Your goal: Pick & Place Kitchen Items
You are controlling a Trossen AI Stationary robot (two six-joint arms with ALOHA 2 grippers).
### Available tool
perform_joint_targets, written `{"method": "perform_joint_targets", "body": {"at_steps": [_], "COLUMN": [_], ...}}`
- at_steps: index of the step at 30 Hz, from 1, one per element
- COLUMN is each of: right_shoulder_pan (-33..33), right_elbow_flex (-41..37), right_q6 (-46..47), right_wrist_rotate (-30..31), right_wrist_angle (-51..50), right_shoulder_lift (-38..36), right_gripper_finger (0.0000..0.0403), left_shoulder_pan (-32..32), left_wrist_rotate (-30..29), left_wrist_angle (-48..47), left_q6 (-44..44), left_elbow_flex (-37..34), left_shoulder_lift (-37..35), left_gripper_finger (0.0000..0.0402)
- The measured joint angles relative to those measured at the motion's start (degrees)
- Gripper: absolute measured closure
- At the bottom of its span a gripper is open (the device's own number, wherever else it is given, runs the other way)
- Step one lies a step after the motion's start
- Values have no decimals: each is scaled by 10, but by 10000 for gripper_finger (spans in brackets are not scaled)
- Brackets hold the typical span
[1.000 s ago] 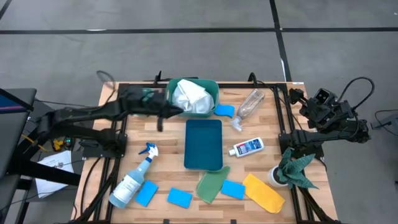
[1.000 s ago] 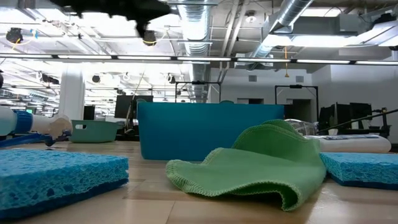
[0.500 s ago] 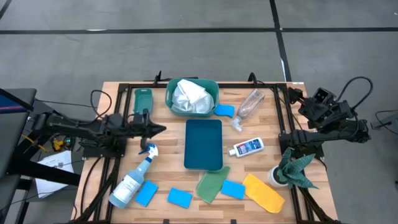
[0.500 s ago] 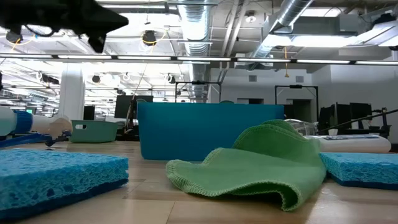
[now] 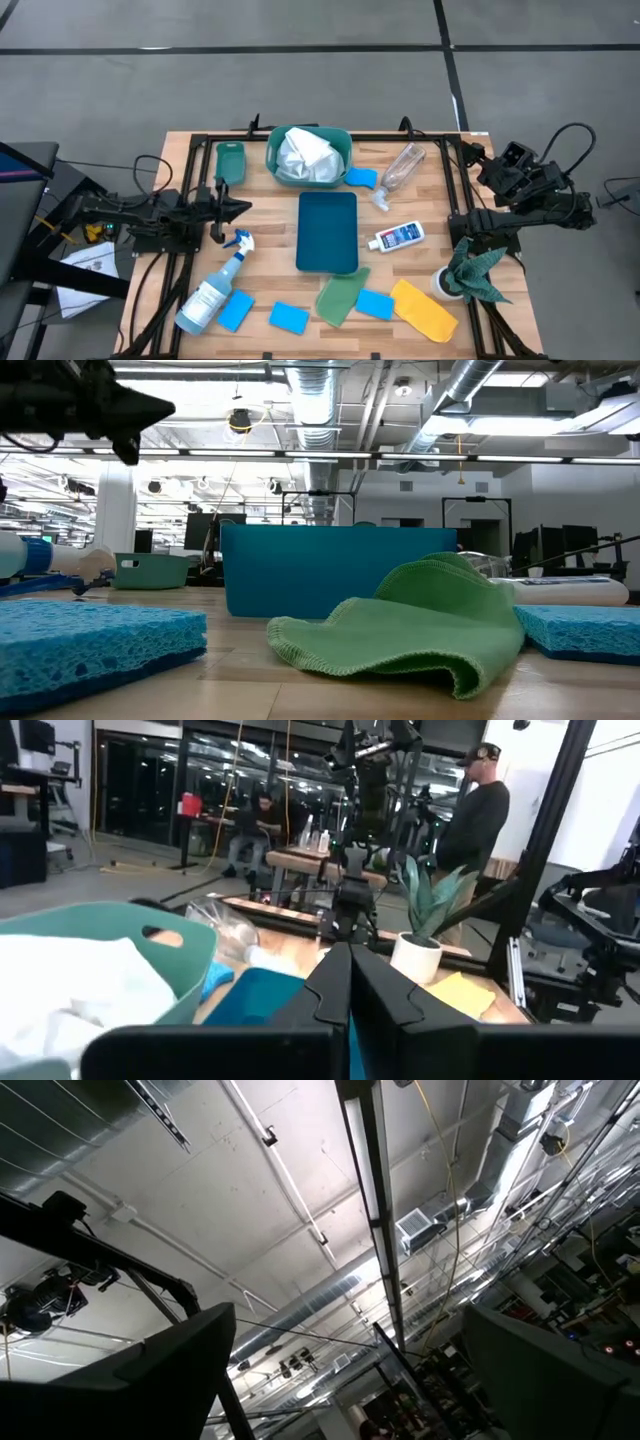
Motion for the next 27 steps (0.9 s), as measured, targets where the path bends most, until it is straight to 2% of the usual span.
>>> {"method": "perform_joint_targets", "body": {"at_steps": [8,14,19,22,27], "right_shoulder_pan": [0,1,11,24,50], "right_elbow_flex": [0,1,0,18,80], "right_q6": [32,22,-19,-50,-90], "right_wrist_rotate": [10,-44,-45,-8,62], "right_wrist_angle": [-51,48,160,209,223], "right_shoulder_lift": [1,36,129,193,290], "right_gripper_finger": [23,25,36,44,55], "left_shoulder_pan": [0,0,0,0,0], "left_wrist_rotate": [-2,-2,-2,-2,-2], "left_wrist_angle": [0,2,3,3,4], "left_q6": [-28,-14,-14,-14,-14], "left_elbow_flex": [-32,-34,-35,-35,-35], "left_shoulder_lift": [-14,12,33,44,61], "left_gripper_finger": [401,401,401,401,401]}}
